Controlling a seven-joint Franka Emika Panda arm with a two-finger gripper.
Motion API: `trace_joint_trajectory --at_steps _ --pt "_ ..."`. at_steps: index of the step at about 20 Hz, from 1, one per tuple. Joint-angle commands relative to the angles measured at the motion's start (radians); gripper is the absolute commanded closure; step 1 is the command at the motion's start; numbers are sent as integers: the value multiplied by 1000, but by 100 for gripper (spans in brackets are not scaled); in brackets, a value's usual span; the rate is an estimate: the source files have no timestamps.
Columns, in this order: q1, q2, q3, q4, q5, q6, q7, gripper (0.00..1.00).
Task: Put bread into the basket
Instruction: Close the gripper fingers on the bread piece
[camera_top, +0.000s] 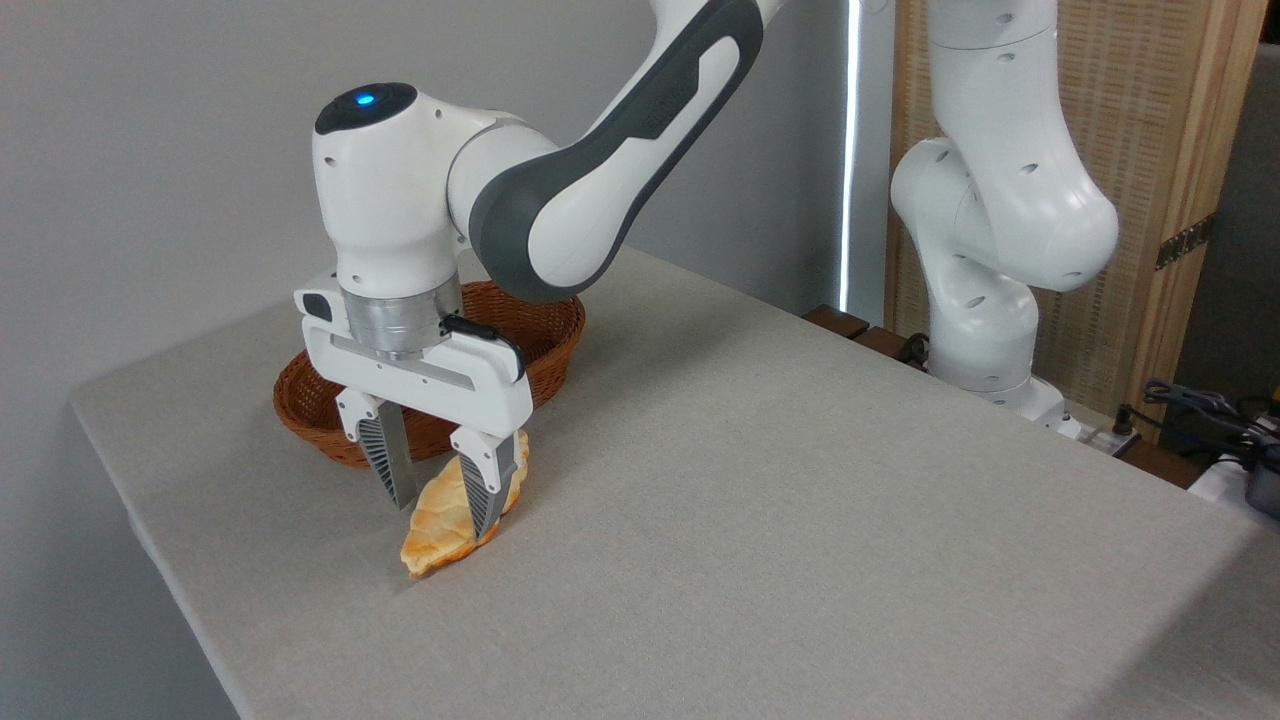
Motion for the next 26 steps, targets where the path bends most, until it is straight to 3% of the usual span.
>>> trace_joint_trajectory --at_steps 1,3,7,19,20,21,23,26 --pt "-3 2 -8 -3 2 17 0 0" --pt "-1 -1 -6 -4 5 6 5 0" --pt "2 -8 0 -1 72 -57 8 0" --pt "0 -7 -6 -1 102 -83 13 0" --pt "-1 -7 -7 -1 102 -83 13 4" --pt "-1 -7 -8 0 102 -83 13 17" --pt "-1 -7 -8 0 102 -83 13 31" --pt "-1 -7 -9 0 100 -82 13 42"
